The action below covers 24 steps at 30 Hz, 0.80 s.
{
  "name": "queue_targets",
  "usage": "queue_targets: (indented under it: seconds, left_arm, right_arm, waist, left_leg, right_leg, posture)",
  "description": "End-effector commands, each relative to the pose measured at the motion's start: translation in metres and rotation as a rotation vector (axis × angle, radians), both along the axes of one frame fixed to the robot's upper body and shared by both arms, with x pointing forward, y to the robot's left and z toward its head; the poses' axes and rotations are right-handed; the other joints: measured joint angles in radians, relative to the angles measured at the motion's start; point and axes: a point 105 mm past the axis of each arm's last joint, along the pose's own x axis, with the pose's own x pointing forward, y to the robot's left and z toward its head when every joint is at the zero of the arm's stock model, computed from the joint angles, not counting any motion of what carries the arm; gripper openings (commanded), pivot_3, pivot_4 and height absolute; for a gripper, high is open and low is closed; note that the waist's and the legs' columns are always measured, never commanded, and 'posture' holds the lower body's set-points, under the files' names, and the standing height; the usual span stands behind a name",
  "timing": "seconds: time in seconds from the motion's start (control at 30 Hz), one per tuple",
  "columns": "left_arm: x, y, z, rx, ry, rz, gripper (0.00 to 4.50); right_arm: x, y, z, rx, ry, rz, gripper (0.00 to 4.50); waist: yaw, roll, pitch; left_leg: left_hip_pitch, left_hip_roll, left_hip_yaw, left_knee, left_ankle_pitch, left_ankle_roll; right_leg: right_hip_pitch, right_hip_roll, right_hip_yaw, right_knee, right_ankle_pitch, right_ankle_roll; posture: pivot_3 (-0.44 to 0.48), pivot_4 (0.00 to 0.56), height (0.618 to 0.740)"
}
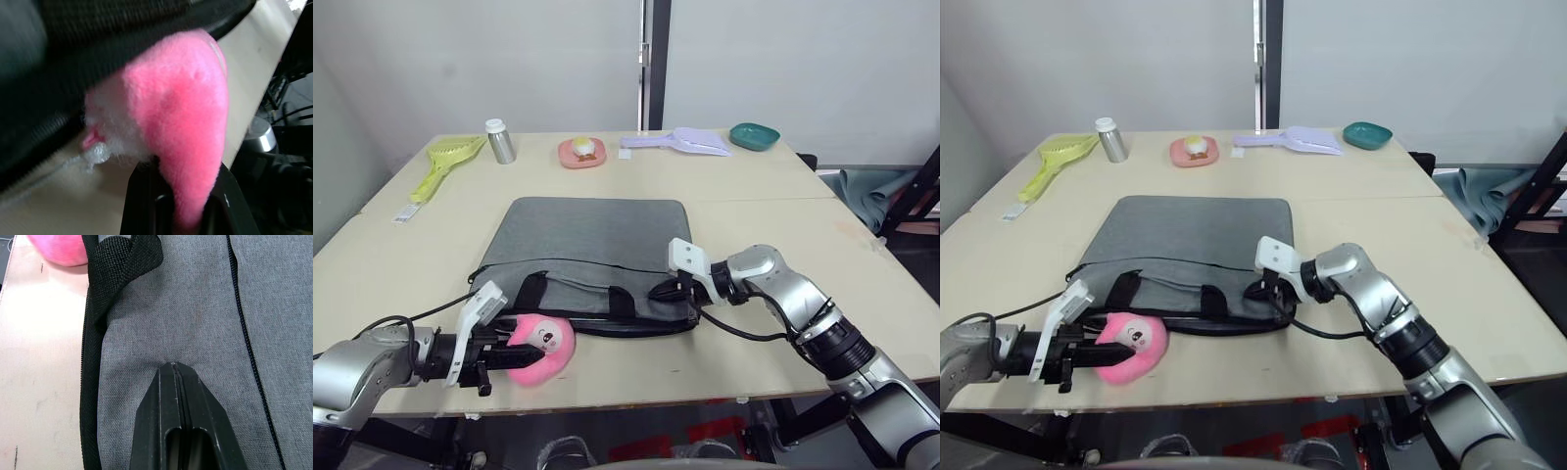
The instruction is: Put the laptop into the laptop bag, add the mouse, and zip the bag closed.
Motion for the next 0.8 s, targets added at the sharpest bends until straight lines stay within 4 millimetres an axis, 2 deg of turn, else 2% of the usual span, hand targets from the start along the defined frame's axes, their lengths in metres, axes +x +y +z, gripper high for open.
queue_targets:
  seconds: [0.03, 0.17, 0.3, 0.4, 0.53, 0.6, 0.73, 0.8]
  left_arm:
    - [0.008, -0.008, -0.004, 0.141, -0.068, -0.032, 0.02]
    - [0.006, -0.024, -0.005, 0.204, -0.124, -0.121, 0.02]
    - [0.006, -0.049, 0.014, 0.122, -0.201, -0.190, 0.02]
    - [0.003, -0.059, 0.023, 0.065, -0.221, -0.237, 0.02]
    - [0.004, -0.052, 0.005, 0.191, -0.233, -0.262, 0.02]
    - [0.007, -0.054, 0.002, 0.212, -0.250, -0.266, 0.02]
    - [0.003, -0.083, 0.017, 0.075, -0.305, -0.330, 0.02]
    - [-0.002, -0.090, 0.022, 0.014, -0.307, -0.350, 0.02]
  right_arm:
    - [-0.010, -0.017, -0.033, -0.098, 0.129, -0.042, 0.00]
    - [-0.011, -0.018, -0.033, -0.103, 0.131, -0.037, 0.00]
    - [-0.011, -0.018, -0.031, -0.104, 0.131, -0.033, 0.00]
    - [-0.010, -0.018, -0.029, -0.107, 0.128, -0.029, 0.00]
    - [-0.008, -0.019, -0.028, -0.109, 0.125, -0.027, 0.00]
    - [-0.008, -0.019, -0.028, -0.111, 0.124, -0.024, 0.00]
    - [-0.005, -0.019, -0.025, -0.116, 0.119, -0.015, 0.00]
    - [-0.005, -0.019, -0.024, -0.118, 0.117, -0.012, 0.00]
  waist:
    - [0.005, 0.000, 0.000]
    - [0.016, 0.000, 0.000]
    - [0.024, 0.000, 0.000]
    - [0.024, -0.003, 0.002]
    - [0.020, -0.003, 0.003]
    - [0.021, -0.002, 0.004]
    - [0.024, -0.002, 0.004]
    - [0.024, -0.004, 0.007]
  left_leg:
    - [0.000, 0.000, 0.000, 0.000, 0.000, 0.000]
    - [0.000, -0.001, 0.001, 0.000, 0.000, 0.000]
    - [0.000, -0.001, 0.004, 0.000, 0.000, 0.000]
    - [0.000, -0.001, 0.004, 0.000, 0.000, 0.000]
    - [-0.001, -0.001, 0.004, -0.001, 0.000, 0.000]
    - [-0.001, -0.001, 0.005, -0.002, -0.001, 0.000]
    - [-0.001, -0.001, 0.005, -0.002, -0.001, 0.000]
    - [-0.001, -0.001, 0.005, -0.001, -0.001, 0.000]
  right_leg:
    - [0.000, 0.000, 0.000, 0.000, 0.000, 0.000]
    - [0.001, -0.001, 0.000, 0.000, 0.000, 0.000]
    - [0.001, -0.003, 0.003, 0.000, -0.001, 0.002]
    - [0.000, -0.002, 0.003, 0.000, -0.001, 0.002]
    - [-0.002, -0.001, 0.003, -0.001, -0.001, 0.002]
    - [-0.002, -0.001, 0.003, -0.002, -0.001, 0.002]
    - [-0.001, -0.002, 0.004, -0.001, -0.001, 0.002]
    - [-0.001, -0.002, 0.004, -0.001, -0.001, 0.002]
  posture:
    - [0.000, 0.150, 0.740]
    - [0.000, 0.150, 0.740]
    - [0.000, 0.150, 0.740]
    - [0.000, 0.150, 0.740]
    - [0.000, 0.150, 0.740]
    - [0.000, 0.150, 0.740]
    - [0.000, 0.150, 0.740]
    - [0.000, 0.150, 0.740]
